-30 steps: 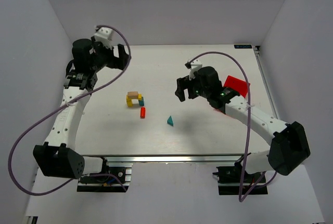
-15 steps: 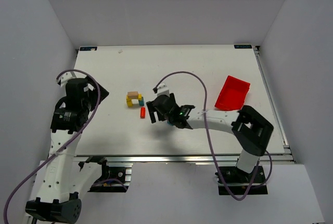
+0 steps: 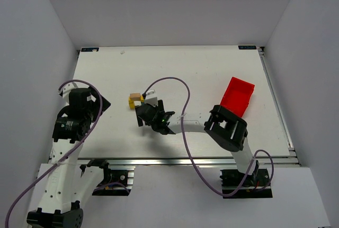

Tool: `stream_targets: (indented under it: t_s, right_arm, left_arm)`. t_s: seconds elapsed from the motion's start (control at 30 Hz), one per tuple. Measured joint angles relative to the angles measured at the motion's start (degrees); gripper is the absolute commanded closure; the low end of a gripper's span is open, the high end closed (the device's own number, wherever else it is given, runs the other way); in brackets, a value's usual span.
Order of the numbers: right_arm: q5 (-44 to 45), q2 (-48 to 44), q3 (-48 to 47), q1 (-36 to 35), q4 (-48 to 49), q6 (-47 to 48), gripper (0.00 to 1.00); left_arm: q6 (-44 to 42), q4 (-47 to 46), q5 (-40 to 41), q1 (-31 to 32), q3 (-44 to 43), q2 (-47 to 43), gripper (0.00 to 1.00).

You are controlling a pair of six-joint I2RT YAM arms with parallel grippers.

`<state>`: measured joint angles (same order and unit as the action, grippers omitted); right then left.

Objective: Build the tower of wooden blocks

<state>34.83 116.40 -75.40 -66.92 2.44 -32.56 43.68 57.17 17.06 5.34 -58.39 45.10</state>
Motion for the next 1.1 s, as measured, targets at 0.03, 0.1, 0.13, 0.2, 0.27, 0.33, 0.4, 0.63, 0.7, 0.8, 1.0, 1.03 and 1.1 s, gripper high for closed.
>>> stream_targets:
  t_s: [0.03, 0.1, 0.13, 0.2, 0.27, 0.33, 0.4, 0.63, 0.7, 0.8, 1.0, 1.03, 1.1]
  right_arm:
    - [0.4, 0.6, -0.5, 0.0, 0.1, -0.2, 0.15]
    - [1.0, 2.1, -1.3, 0.1, 0.6, -0.6, 0.22]
    - [1.2, 2.7, -1.7, 0.2, 0.7, -0.9, 0.25]
    - [1.4, 4.0, -2.5, 0.2, 0.8, -1.3, 0.30]
    - [1.5, 5.1, -3.3, 0.2, 0.8, -1.5, 0.34]
    - [1.7, 5.9, -3.9, 0.2, 0.8, -1.5, 0.39]
    - [2.0, 6.1, -4.0, 0.2, 0.9, -1.7, 0.43]
    - [2.1, 6.1, -4.0, 0.2, 1.2, -2.4, 0.58]
    - [2.1, 6.1, -3.8, 0.2, 1.2, -2.8, 0.64]
    - [2.3, 6.1, -3.3, 0.2, 2.1, -3.1, 0.74]
    - [2.0, 2.8, 2.1, 0.2, 4.3, -3.2, 0.92]
    - [1.5, 1.5, 3.7, 0.2, 4.2, -2.9, 0.95]
    - [0.3, -1.2, 7.0, 0.2, 4.3, -1.7, 1.00]
  left_arm:
    - [-0.1, 0.0, 0.0, 0.0, 0.0, -0.2, 0.02]
    - [-0.2, 0.0, 0.0, 0.0, 0.2, -0.3, 0.02]
    - [-0.2, 0.0, 0.0, 0.0, 0.4, -0.4, 0.02]
    - [-0.2, 0.0, 0.0, 0.0, 0.8, -0.4, 0.02]
    - [-0.3, 0.0, 0.1, 0.0, 1.0, -0.4, 0.02]
    - [-0.4, -0.1, 0.1, 0.0, 1.2, -0.4, 0.02]
    - [-0.4, -0.2, 0.1, 0.0, 1.4, -0.4, 0.02]
    - [-0.4, -0.2, 0.1, 0.0, 1.6, -0.4, 0.02]
    - [-0.4, -0.2, 0.1, 0.0, 1.6, -0.4, 0.02]
    - [-0.4, -0.2, 0.1, 0.0, 1.6, -0.4, 0.02]
    - [-0.9, 0.8, 0.0, 0.0, 1.6, -0.4, 0.02]
    - [-1.3, 1.0, -0.5, 0.0, 1.6, -0.5, 0.02]
    - [-3.0, 1.0, -2.7, 0.0, 1.6, -0.5, 0.02]
